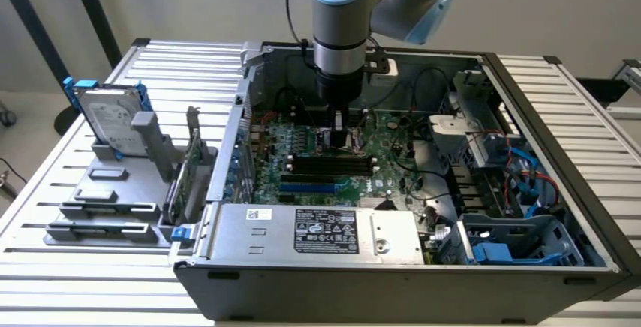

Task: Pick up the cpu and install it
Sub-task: 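Place the cpu into insertion slot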

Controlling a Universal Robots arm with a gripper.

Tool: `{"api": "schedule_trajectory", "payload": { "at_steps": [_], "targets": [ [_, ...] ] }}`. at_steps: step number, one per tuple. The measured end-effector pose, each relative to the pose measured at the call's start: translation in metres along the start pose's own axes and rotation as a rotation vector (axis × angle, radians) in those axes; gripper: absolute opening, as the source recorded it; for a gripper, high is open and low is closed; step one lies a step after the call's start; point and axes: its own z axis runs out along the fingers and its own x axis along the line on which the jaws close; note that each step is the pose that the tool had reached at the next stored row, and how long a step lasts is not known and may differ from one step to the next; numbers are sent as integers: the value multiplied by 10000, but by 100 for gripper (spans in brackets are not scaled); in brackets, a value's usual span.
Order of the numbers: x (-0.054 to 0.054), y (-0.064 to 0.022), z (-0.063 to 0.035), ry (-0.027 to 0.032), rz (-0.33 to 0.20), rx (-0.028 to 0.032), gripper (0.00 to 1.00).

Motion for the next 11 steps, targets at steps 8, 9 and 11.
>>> {"api": "schedule_trajectory", "payload": {
  "at_steps": [8, 9, 11],
  "targets": [
    [5, 0, 0, -15, -1, -10, 54],
    [7, 0, 0, -17, -1, -13, 54],
    [11, 0, 0, -19, -2, -20, 54]
  ]
}}
